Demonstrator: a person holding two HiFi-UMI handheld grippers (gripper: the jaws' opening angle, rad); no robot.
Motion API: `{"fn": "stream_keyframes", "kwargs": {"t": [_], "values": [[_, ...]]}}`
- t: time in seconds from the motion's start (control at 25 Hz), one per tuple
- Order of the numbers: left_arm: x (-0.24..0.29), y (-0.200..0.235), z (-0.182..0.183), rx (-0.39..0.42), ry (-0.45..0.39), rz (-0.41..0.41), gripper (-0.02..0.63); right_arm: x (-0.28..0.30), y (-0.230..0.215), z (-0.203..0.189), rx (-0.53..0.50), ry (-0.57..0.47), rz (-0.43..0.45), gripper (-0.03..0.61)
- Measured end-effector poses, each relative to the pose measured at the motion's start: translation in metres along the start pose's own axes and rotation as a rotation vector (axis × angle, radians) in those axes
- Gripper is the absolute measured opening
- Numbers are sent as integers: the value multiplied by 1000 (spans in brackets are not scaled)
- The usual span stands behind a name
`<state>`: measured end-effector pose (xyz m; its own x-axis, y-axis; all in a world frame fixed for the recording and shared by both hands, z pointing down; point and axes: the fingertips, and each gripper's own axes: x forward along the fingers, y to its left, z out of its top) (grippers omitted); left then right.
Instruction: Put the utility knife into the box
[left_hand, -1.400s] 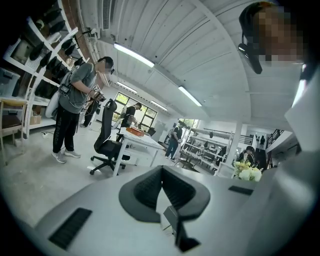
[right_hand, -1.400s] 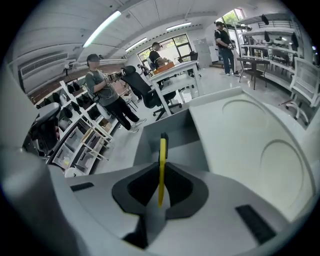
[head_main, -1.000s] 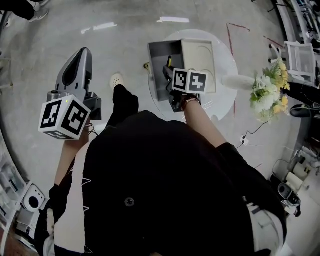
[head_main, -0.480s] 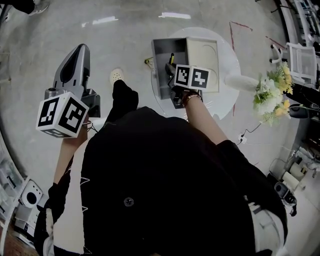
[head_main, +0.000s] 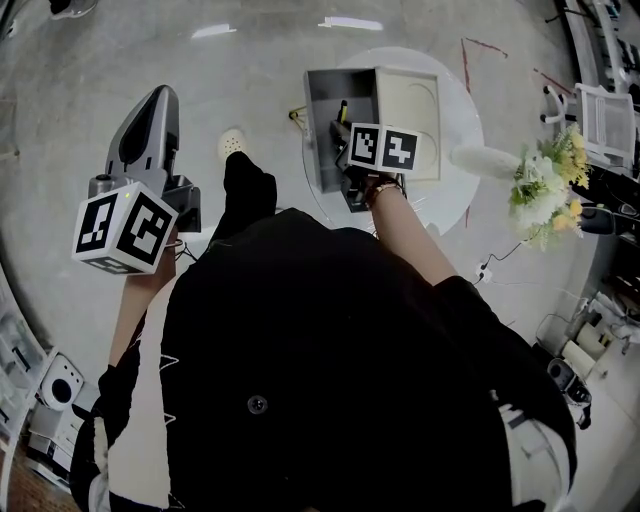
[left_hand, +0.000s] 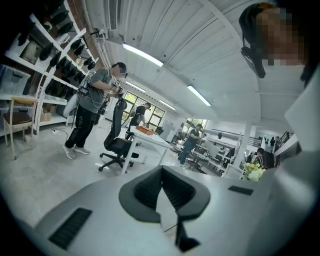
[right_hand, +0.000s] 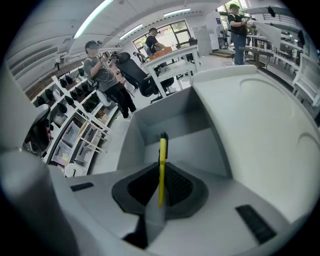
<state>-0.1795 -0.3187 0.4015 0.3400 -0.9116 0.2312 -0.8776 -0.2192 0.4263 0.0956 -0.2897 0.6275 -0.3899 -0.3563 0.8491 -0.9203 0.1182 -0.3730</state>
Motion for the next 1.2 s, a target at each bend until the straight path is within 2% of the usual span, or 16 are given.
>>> {"fn": "stream_keyframes", "kwargs": {"t": [1.2], "values": [[8,7,5,7,7,4,11,6,-1,-2,-5,79,-69,40]]}}
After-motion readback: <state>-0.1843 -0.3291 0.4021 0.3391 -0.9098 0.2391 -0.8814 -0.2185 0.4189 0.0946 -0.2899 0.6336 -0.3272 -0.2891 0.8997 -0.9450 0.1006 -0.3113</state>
